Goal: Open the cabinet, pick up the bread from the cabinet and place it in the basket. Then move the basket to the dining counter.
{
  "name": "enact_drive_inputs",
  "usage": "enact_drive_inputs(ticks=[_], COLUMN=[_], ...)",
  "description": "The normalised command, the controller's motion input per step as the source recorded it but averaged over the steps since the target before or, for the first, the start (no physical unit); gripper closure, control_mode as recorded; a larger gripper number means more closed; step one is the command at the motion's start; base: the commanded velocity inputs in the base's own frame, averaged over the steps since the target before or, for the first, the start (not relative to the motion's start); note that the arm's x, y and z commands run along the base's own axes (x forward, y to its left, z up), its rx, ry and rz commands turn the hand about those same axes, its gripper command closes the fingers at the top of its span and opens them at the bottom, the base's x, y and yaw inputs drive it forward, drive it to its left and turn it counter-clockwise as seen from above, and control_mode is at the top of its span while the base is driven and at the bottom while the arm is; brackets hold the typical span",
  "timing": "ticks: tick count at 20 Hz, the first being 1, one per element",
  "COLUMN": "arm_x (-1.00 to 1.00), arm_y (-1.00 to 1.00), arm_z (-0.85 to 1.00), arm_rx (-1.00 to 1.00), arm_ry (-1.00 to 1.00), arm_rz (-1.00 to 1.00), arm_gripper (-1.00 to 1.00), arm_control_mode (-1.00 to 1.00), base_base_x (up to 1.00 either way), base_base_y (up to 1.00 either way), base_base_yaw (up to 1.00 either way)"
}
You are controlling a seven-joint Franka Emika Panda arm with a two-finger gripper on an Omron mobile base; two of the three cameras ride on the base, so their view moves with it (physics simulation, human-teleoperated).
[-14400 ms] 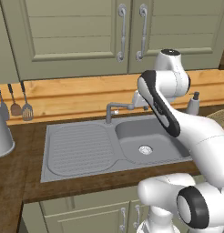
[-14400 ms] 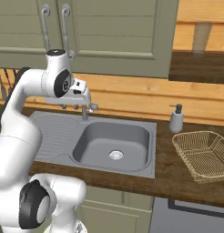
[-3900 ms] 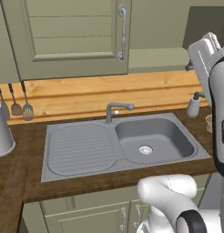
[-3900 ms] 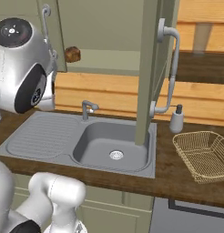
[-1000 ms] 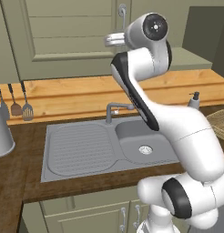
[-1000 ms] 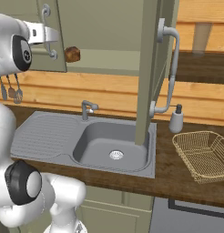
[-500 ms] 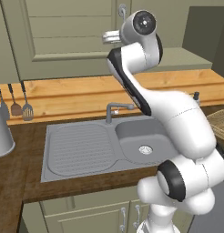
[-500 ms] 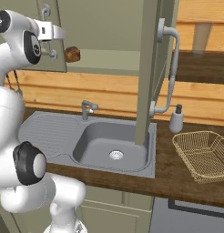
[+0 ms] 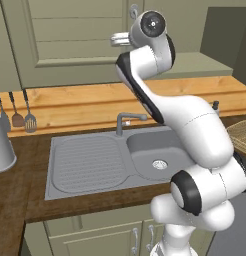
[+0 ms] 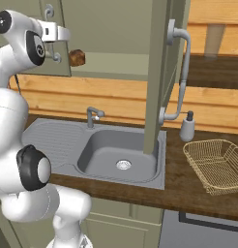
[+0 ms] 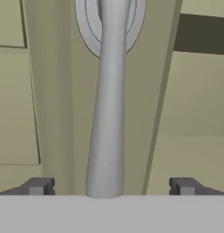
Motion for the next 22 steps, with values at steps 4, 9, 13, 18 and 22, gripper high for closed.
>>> enact_drive_inputs(ticks=[4,9,13,18,22], arm_x=[0.33,0.27,-0.16,-0.89,-1.0], arm_y=[0.13,0.01,0.0,0.01,0.13], arm_z=[-0.16,-0.01,0.0,0.09,0.19], arm_rx=[0.0,0.0,0.0,0.01,0.03], arm_ry=[0.0,0.0,0.0,0.0,0.0], arm_rz=[-0.05,-0.07,-0.06,-0.05,-0.07], arm_gripper=[1.0,1.0,1.0,1.0,1.0], arm_control_mode=[-1.0,-1.0,-1.0,-1.0,-1.0], base_base_x=[0.0,0.0,0.0,0.0,0.0], base_base_y=[0.0,0.0,0.0,0.0,0.0], base_base_yaw=[0.0,0.0,0.0,0.0,0.0])
